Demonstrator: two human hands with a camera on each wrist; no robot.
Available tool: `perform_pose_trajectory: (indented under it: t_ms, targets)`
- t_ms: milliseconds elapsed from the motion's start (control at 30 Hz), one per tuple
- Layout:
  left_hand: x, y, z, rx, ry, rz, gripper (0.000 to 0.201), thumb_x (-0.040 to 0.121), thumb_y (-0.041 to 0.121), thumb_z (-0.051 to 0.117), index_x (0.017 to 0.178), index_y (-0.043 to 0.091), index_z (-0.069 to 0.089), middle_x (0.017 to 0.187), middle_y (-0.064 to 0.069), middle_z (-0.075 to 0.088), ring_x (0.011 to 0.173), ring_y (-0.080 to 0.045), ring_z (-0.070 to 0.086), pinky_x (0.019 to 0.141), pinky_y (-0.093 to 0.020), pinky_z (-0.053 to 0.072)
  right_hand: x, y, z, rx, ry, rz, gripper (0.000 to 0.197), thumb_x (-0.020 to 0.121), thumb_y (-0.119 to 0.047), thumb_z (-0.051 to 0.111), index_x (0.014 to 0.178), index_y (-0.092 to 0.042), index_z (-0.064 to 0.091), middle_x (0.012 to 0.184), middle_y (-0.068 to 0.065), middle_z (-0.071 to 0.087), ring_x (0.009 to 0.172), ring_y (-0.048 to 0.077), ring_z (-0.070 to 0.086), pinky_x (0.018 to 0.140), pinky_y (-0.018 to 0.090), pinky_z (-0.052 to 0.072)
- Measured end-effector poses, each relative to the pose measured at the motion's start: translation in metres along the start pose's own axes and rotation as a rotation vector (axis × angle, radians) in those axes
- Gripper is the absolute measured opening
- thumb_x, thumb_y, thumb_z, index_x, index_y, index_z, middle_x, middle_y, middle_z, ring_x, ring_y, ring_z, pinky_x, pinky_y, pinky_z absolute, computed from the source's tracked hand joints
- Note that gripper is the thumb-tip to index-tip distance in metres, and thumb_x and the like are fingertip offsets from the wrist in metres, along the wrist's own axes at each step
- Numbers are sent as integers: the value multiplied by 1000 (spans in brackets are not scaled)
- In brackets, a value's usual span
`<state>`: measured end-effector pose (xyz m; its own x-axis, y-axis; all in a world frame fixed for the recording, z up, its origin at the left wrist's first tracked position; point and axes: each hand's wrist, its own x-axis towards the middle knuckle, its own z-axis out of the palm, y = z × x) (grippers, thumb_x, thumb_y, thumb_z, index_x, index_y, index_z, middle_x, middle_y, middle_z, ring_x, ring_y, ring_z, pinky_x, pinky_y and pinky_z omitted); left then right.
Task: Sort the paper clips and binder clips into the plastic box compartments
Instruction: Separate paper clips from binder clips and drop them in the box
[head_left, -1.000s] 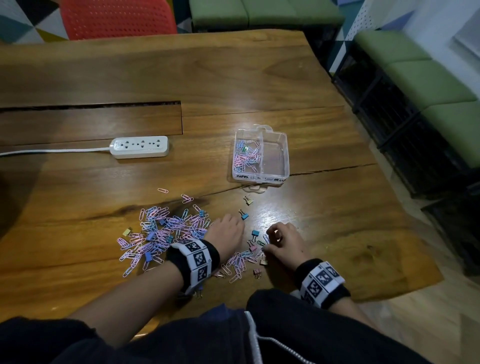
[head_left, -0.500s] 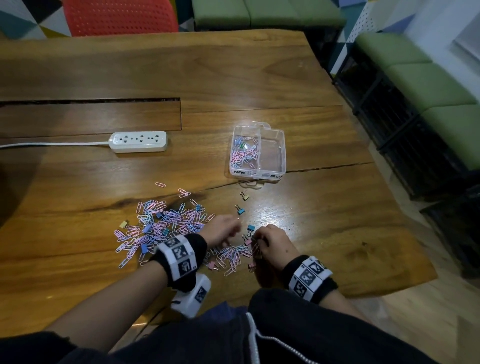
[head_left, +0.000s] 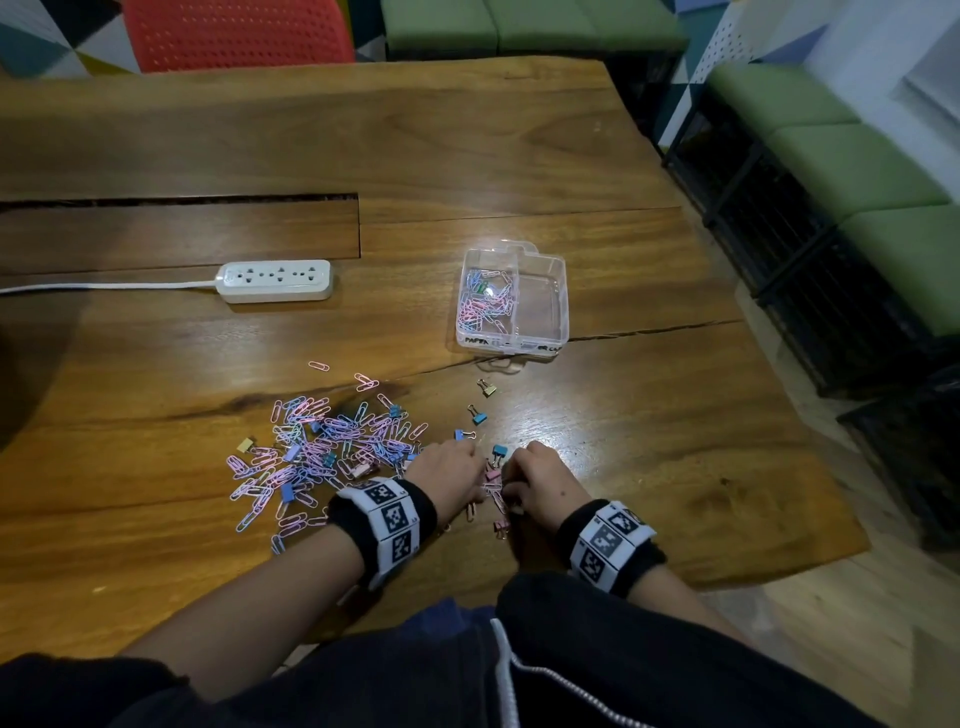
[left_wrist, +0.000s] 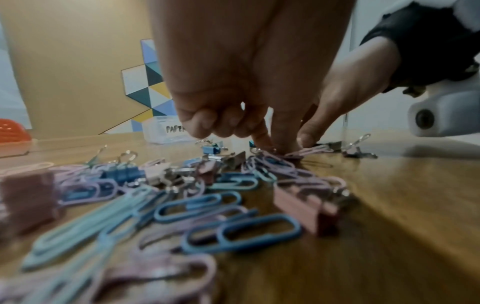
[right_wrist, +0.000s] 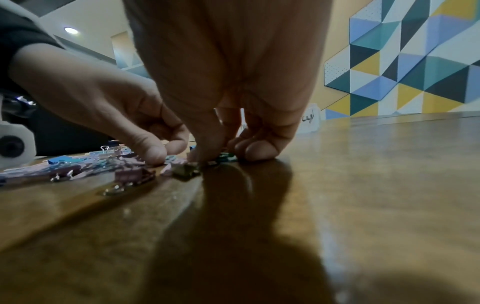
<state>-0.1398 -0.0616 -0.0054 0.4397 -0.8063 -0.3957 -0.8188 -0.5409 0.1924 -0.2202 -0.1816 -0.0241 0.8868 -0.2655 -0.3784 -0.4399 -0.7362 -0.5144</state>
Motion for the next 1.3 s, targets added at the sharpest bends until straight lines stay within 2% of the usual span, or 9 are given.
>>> perform_pose_trajectory:
  t_ms: [200,367,433,533,733,867,1033,1167,1300]
  targets:
    - [-1,-10,3,-103,-15,-4,41,95,36,39,123,8,47,122,-7,47,109,-18,46,97,-28,39,-5,10,-2,-69,17,10,12,88,-19,54,94,-8,56,103,2,43,103,17,42,90,23,37]
    - [-3,-32,-8,-881,-42,-120,18,95,25,44,79,16,45,87,1,46,73,-10,45,70,-21,43,-9,9,-12,252,67,112,10,87,-10,54,78,-10,49,89,2,51,82,14,50,65,10,40]
    - [-6,-40,-13,-1286,-131,-177,16,94,18,46,77,16,46,79,-1,52,60,-10,50,56,-20,45,-12,7,-18,471,95,184,8,88,-7,53,80,-8,50,78,-3,53,70,7,54,51,6,41]
    - [-9,-48,-18,-1542,-131,-204,14,91,5,48,78,11,49,77,-5,56,46,-5,54,45,-17,47,-14,10,-24,689,104,251,3,88,-9,53,86,-11,53,81,-4,55,72,3,54,55,11,40]
    - [-12,-51,-20,-1825,-188,-264,23,93,-2,39,103,11,55,79,-7,55,59,-12,53,45,-17,48,-22,0,-34,1327,-51,305,26,95,-1,32,88,-4,57,73,6,52,64,13,49,60,21,44]
    - [-15,-49,-20,-1898,-203,-353,23,97,8,32,93,5,55,74,-7,52,60,-13,48,45,-17,45,-21,-10,-25,1408,-105,336,27,93,-3,33,81,1,56,76,9,54,63,15,49,56,21,44]
    - [-14,-42,-21,-1632,-193,-375,26,96,22,36,76,11,47,69,-3,49,52,-11,44,43,-18,37,-6,-22,-13,762,-132,333,20,91,-14,47,77,-8,60,70,1,57,59,8,45,52,16,34]
    - [-16,-36,-14,-857,-146,-198,28,85,27,61,68,21,40,70,5,43,60,-8,39,58,-21,36,7,-22,-7,533,-50,304,25,94,-16,42,104,-4,61,107,11,64,75,9,54,57,16,38]
    - [-23,-30,-6,-302,-107,-79,38,74,36,71,100,20,48,105,1,49,91,-12,45,73,-19,38,4,-20,-10,516,16,267,25,96,-8,34,102,-6,59,109,9,61,86,12,52,62,15,38]
